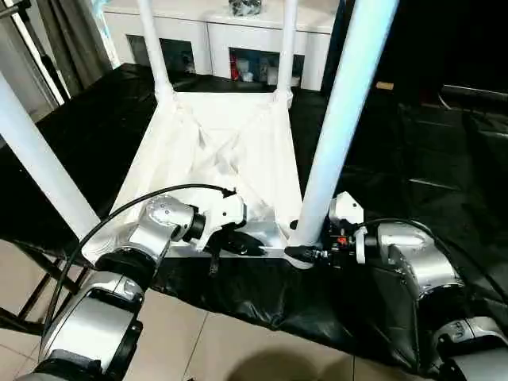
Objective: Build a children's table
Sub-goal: Rotate leg to tighten
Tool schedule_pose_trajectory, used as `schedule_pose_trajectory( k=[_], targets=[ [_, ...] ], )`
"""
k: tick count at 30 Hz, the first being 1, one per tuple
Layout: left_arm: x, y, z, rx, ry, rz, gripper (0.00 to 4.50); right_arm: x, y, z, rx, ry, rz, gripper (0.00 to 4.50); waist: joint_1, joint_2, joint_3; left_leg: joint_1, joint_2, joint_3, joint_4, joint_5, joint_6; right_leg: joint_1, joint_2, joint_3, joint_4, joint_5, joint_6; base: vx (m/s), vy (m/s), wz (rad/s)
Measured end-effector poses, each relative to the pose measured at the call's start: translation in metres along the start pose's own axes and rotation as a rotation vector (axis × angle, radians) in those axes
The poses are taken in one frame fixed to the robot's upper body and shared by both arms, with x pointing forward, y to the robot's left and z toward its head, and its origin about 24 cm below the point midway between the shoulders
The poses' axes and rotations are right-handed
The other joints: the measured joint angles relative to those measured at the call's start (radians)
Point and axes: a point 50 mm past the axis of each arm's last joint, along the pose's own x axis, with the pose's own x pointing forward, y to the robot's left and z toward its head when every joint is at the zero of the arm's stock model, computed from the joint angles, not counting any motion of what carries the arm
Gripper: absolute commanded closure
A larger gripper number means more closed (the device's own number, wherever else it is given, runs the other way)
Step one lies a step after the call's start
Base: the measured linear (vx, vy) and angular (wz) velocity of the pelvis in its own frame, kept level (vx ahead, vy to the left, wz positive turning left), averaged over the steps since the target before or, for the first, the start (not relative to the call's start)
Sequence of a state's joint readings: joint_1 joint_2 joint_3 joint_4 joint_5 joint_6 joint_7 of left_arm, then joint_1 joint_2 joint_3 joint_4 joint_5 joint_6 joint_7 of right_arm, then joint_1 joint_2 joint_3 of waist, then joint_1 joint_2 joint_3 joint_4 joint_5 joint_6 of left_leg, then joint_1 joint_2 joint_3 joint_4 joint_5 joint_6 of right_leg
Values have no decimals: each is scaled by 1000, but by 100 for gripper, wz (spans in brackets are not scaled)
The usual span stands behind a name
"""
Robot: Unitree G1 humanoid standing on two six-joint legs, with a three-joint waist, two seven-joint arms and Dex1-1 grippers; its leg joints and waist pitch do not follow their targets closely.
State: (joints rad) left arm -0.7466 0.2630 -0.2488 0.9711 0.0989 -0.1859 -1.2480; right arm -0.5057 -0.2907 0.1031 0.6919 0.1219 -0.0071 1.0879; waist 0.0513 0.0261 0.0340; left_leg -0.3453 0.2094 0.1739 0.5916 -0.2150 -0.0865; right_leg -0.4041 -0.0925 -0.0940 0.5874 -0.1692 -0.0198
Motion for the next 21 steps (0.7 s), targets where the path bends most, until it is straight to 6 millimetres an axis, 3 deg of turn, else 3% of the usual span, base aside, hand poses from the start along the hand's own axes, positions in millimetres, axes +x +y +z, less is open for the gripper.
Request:
schedule_pose_trajectory(
  k=[4, 11, 14, 17, 21],
  targets=[
    [15, 5, 6, -33, -14, 125, 450, 10, -6, -4, 69, -55, -255, 183, -19, -2, 2, 5, -1, -1, 0, -2, -7, 2, 0, 2, 2, -3, 5, 0, 0, 0],
    [40, 4, 15, -56, -22, 253, 450, 26, -8, -7, 151, -105, -612, 184, -34, -1, 0, 10, -1, -2, -3, -1, -8, 4, 0, 2, 2, -3, 6, 0, 0, 0],
    [44, 3, 17, -53, -21, 277, 450, 31, -7, -7, 153, -111, -685, 184, -44, 0, -1, 11, -2, -3, -4, -1, -8, 6, 0, 2, 0, -4, 6, 0, 0, 0],
    [45, 3, 17, -46, -23, 278, 450, 32, -7, -6, 139, -116, -694, 111, -48, 1, -1, 9, -2, -3, -5, -1, -8, 7, 0, 2, -4, -4, 6, 0, 0, 0],
    [46, 1, 20, -18, -35, 249, 450, 24, -11, -5, 92, -95, -620, 78, -45, 3, -1, 4, -2, -2, -5, -1, -8, 6, -1, 3, -4, -1, 1, 0, 0, 0]
  ],
)
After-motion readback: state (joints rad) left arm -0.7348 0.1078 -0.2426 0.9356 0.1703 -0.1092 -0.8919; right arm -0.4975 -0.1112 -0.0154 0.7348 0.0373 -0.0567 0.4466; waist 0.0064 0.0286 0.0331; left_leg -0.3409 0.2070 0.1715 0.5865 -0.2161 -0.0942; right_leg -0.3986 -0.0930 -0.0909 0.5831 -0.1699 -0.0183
